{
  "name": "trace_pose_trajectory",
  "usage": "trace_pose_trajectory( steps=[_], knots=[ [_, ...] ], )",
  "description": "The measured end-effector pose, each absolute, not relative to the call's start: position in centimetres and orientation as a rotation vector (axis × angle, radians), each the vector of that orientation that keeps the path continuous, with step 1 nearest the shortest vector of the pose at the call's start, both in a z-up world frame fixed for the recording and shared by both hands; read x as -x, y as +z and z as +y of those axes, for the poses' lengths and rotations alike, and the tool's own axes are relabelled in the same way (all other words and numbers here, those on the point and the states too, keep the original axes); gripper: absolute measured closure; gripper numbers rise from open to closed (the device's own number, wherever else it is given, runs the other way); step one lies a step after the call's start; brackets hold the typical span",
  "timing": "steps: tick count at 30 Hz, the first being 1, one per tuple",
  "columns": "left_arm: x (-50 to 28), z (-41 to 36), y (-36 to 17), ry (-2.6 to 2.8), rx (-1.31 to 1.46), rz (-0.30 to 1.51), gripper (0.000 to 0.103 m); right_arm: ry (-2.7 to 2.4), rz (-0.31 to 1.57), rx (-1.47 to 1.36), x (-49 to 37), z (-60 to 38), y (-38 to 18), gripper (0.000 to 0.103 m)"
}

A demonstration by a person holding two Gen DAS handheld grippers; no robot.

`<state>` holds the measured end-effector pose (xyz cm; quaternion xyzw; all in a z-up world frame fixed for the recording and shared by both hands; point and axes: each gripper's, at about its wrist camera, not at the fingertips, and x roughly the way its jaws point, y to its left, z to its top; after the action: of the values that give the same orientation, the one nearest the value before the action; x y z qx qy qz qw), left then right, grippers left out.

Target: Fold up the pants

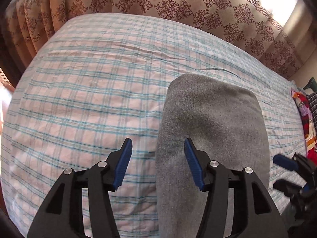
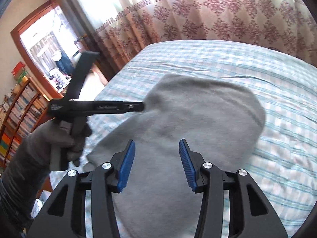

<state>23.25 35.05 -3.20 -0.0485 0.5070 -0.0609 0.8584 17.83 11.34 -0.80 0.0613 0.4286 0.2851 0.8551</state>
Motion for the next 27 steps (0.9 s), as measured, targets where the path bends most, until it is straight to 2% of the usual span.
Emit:
trace_pose_trajectory(
  steps=[4, 8, 15, 21, 25, 27],
  knots=[
    [-20.6, 31.4, -0.7, -0.110, -0.074, 1.012, 0.045, 0.465, 0.865, -0.058, -22.0, 8.5, -1.5, 0.056],
    [-17.7, 28.0, 0.8, -0.186, -0.107, 0.976, 0.045, 0.477, 0.902, -0.054, -25.4, 8.4, -2.6, 0.056],
    [-16.1, 28.2, -2.9, -0.200, 0.028, 1.069, 0.045, 0.494, 0.977, -0.010, -28.6, 10.0, -6.1, 0.054],
    [-15.6, 29.0, -5.7, -0.168, 0.045, 1.106, 0.045, 0.516, 0.965, -0.027, -27.8, 9.7, -5.2, 0.054],
    [-15.2, 29.1, -5.4, -0.168, 0.065, 1.101, 0.045, 0.542, 0.942, -0.073, -25.2, 7.9, -3.6, 0.054],
    [-14.8, 28.9, -5.0, -0.166, 0.063, 1.100, 0.040, 0.549, 0.944, -0.088, -23.1, 6.8, -3.2, 0.054]
  ],
)
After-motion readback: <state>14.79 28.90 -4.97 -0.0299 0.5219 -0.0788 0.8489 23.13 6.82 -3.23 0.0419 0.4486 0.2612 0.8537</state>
